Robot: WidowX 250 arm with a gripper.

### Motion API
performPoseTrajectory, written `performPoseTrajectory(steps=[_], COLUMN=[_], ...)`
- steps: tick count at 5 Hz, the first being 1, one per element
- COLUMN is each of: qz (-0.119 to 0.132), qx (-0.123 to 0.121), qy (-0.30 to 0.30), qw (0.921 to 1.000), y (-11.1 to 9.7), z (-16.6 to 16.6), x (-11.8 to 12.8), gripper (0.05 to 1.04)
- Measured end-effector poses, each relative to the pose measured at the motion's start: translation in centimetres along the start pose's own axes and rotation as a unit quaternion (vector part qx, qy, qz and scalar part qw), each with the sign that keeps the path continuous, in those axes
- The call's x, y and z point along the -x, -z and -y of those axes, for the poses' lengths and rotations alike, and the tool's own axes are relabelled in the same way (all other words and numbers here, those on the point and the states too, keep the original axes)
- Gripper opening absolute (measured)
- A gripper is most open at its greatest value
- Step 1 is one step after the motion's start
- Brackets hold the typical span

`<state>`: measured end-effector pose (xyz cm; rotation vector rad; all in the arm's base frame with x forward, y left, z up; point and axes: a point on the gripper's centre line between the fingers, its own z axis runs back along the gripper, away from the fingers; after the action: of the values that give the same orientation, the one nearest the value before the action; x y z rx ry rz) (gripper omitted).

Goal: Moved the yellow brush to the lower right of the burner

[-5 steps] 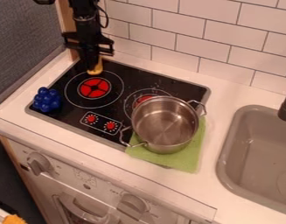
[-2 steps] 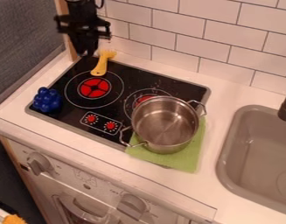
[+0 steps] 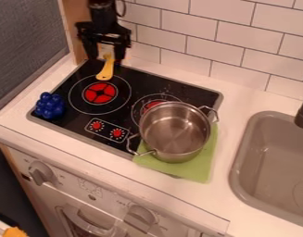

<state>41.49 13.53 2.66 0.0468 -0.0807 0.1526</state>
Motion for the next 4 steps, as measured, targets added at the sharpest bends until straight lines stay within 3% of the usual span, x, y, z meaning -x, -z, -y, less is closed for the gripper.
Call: performPoseTrajectory(steps=[1, 2, 3, 4], qz=[-0.009, -0.007, -0.006, -0.014], qx=[-0.002, -0.009, -0.018, -0.018], qy=[-0.002, 0.001, 0.0, 0.0], qw=[1.0, 0.9999, 0.9998, 0.9997], y=[1.5, 1.9, 1.9, 2.0], z=[0.4, 0.3, 0.0, -0.4], x=[-0.8, -1.8, -2.1, -1.6], gripper=[1.003, 0.931, 0.686, 0.562])
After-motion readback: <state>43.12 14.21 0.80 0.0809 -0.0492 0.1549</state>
